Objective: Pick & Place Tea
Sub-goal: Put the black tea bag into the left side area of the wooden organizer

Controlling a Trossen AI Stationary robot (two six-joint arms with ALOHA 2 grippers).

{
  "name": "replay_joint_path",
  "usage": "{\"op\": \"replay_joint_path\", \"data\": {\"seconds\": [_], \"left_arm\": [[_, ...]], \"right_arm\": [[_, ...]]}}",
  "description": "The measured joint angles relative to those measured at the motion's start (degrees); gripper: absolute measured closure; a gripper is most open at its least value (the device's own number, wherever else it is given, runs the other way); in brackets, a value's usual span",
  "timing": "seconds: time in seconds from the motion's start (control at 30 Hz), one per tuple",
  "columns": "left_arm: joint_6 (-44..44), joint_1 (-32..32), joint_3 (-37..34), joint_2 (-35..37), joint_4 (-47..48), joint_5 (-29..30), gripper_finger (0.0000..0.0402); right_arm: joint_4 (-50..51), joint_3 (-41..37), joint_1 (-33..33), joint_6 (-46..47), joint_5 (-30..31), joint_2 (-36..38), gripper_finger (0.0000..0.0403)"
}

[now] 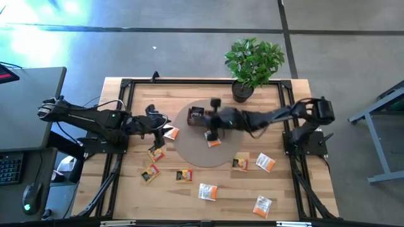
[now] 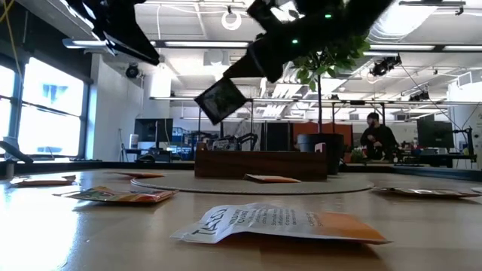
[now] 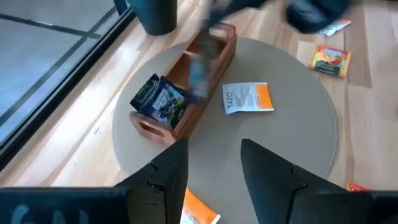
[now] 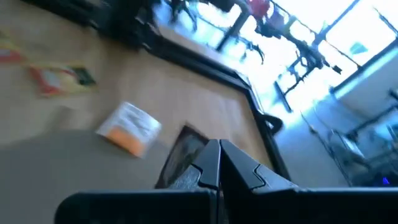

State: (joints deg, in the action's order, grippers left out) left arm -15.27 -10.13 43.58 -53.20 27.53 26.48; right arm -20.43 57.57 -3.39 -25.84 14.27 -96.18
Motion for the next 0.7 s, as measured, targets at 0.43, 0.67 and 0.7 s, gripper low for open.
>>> {"op": "replay_joint_path", "data": {"seconds": [0.43, 0.67, 0.7], "left_arm": [[0.00, -0.02, -0.04, -0.07, 4.44, -0.35, 0.0257], [0.00, 0.00, -0.03, -0.05, 4.39, -0.32, 0.0257], [0.00, 0.00, -0.04, -0.05, 4.39, -0.31, 0.0257]], "right_arm": [[24.66, 14.20, -9.59, -0.12, -8.73, -9.31, 0.0403], [24.50, 15.44, -10.89, -4.00, -12.79, -9.27, 0.0403], [24.40, 15.46, -11.12, -4.03, -14.16, -9.26, 0.0403]]}}
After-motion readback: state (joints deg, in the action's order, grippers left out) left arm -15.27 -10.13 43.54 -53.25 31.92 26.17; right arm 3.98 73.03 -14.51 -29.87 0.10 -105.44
